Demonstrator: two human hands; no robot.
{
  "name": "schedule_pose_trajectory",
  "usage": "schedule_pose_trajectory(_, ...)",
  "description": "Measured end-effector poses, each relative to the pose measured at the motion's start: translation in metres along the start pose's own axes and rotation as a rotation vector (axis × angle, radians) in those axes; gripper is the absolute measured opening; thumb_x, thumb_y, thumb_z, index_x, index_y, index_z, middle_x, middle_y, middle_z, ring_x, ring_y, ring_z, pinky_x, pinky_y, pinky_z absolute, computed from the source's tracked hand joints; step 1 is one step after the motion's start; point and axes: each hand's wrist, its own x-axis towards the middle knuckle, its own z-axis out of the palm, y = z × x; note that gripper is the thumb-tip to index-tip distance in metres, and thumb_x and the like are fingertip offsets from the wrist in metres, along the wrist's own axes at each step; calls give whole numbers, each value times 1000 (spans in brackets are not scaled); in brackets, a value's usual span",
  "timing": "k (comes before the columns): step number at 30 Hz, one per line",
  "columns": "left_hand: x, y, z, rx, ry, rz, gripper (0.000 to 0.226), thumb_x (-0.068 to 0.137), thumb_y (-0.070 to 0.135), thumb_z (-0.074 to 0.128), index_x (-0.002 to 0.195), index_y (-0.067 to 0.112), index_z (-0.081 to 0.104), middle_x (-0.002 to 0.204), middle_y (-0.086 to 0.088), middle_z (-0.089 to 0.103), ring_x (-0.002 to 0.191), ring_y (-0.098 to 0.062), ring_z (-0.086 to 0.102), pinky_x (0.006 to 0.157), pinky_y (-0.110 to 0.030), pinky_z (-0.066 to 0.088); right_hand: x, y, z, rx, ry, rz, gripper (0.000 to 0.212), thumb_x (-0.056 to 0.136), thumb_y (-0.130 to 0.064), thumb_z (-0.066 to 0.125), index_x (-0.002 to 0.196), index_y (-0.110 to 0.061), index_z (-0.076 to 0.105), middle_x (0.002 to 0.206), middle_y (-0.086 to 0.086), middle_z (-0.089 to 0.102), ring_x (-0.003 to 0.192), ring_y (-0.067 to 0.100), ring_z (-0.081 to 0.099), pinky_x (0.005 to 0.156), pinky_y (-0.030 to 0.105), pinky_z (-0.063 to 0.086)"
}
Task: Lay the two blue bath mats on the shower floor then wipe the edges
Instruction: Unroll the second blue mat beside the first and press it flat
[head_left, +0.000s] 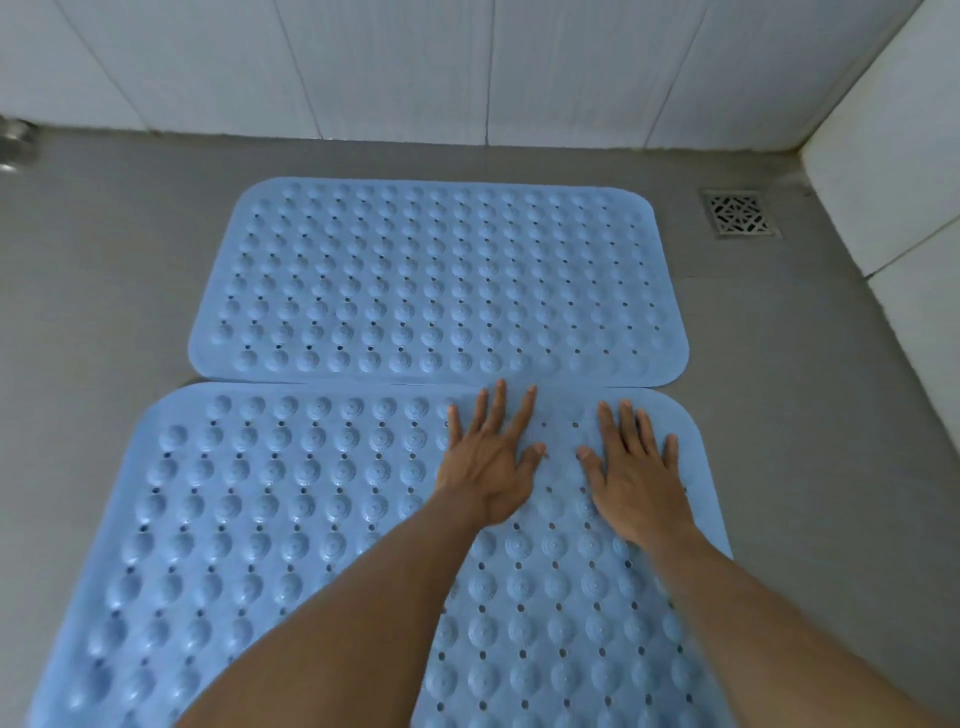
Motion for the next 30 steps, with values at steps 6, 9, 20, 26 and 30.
schedule_pose_trajectory(6, -100, -101, -5, 40, 258, -52, 69, 102, 57, 16, 156, 33, -21, 164, -2, -25, 151, -19, -25, 124, -51, -7, -63, -90, 15, 101, 46, 23, 72, 98, -63, 7, 149, -29, -31, 166, 10, -20, 153, 26, -16, 120, 60, -9)
schedule_pose_trajectory(9, -155, -158, 0, 88, 294, -216, 73, 100, 62, 14, 159, 30, -13, 167, -5, -16, 153, -23, -17, 123, -57, -5, -111, -170, 41, 201, 30, -124, 72, 93, -66, 3, 148, -35, -33, 163, 7, -26, 152, 22, -22, 120, 59, -12)
schedule_pose_trajectory(20, -258, -255, 14, 151, 169, -342, 86, 91, 79, 19, 161, 30, 3, 168, -8, -7, 154, -29, -10, 122, -57, 0, -182, -293, 108, -3, -2, -174, 100, 82, -89, 31, 159, -26, 23, 167, 13, 10, 153, 36, 10, 110, 78, 13)
schedule_pose_trajectory(26, -255, -258, 15, 126, 192, -326, 94, 85, 84, 33, 160, 28, 18, 168, -10, 5, 155, -32, 1, 120, -62, 9, -177, -297, 110, -73, 8, -162, 103, 75, -94, 36, 156, -32, 31, 166, 10, 20, 151, 38, 20, 105, 82, 15)
schedule_pose_trajectory(30, -253, -260, 15, 132, 220, -292, 98, 83, 84, 38, 159, 25, 23, 168, -12, 8, 154, -34, 5, 118, -65, 12, -171, -299, 111, -77, 46, -149, 102, 72, -96, 34, 152, -33, 40, 163, 11, 29, 147, 40, 30, 104, 82, 16)
